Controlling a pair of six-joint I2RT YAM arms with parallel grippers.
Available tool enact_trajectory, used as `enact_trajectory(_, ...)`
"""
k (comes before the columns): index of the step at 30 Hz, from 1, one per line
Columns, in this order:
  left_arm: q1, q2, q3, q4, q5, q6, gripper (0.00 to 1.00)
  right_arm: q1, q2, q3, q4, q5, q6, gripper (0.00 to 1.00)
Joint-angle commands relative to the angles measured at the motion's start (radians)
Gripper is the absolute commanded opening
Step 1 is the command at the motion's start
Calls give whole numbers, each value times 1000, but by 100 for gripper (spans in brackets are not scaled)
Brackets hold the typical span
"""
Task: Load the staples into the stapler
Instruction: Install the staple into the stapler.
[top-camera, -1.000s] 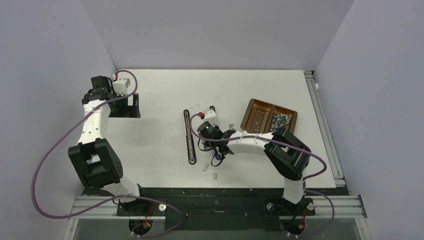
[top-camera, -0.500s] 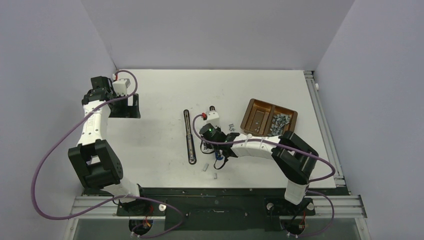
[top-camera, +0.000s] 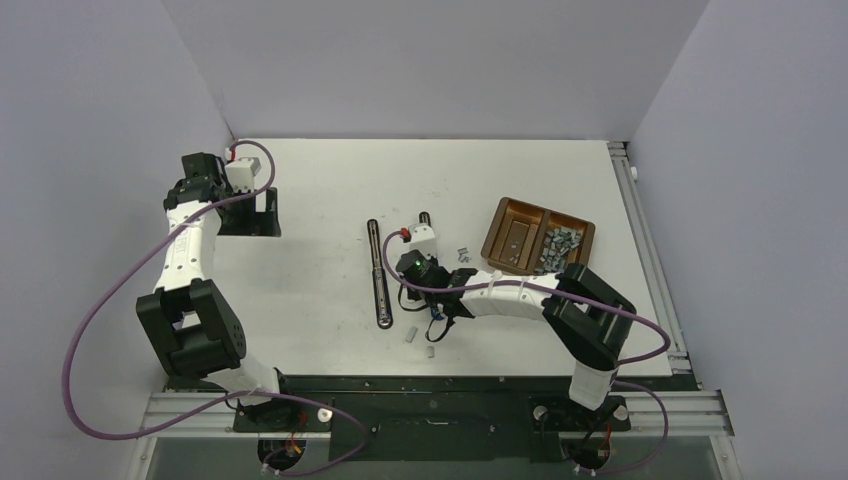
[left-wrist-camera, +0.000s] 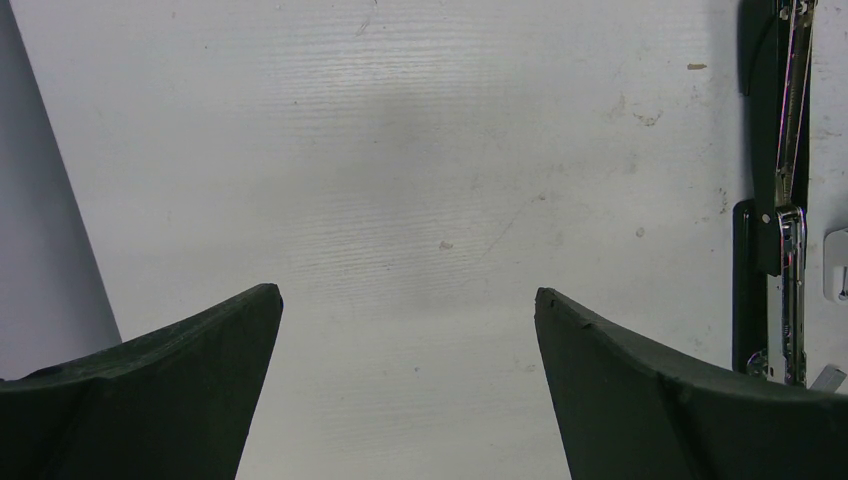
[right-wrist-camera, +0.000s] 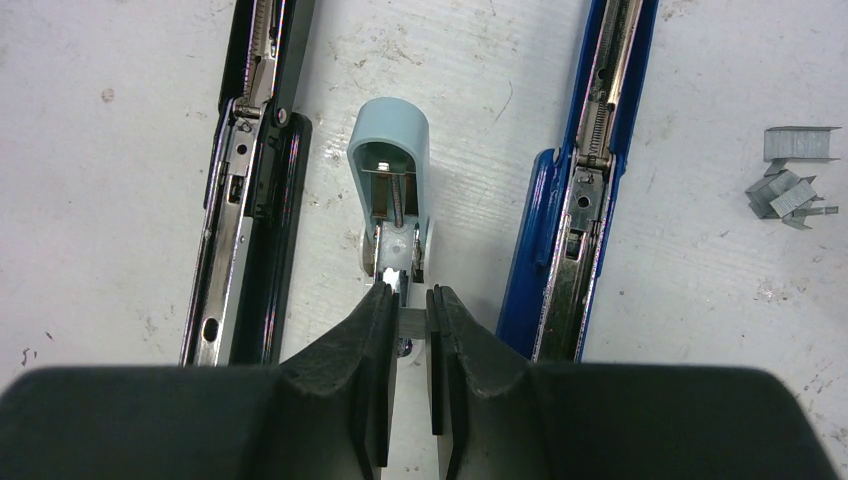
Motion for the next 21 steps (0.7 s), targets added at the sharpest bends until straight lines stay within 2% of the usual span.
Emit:
enact_trajectory(1, 8, -36, -2, 23, 0, 5, 96, 12, -37, 0, 43, 6, 15, 9)
enact_trajectory(21, 8, -38, -4, 25, -6, 5, 96, 28, -31, 4, 44, -1, 10, 9)
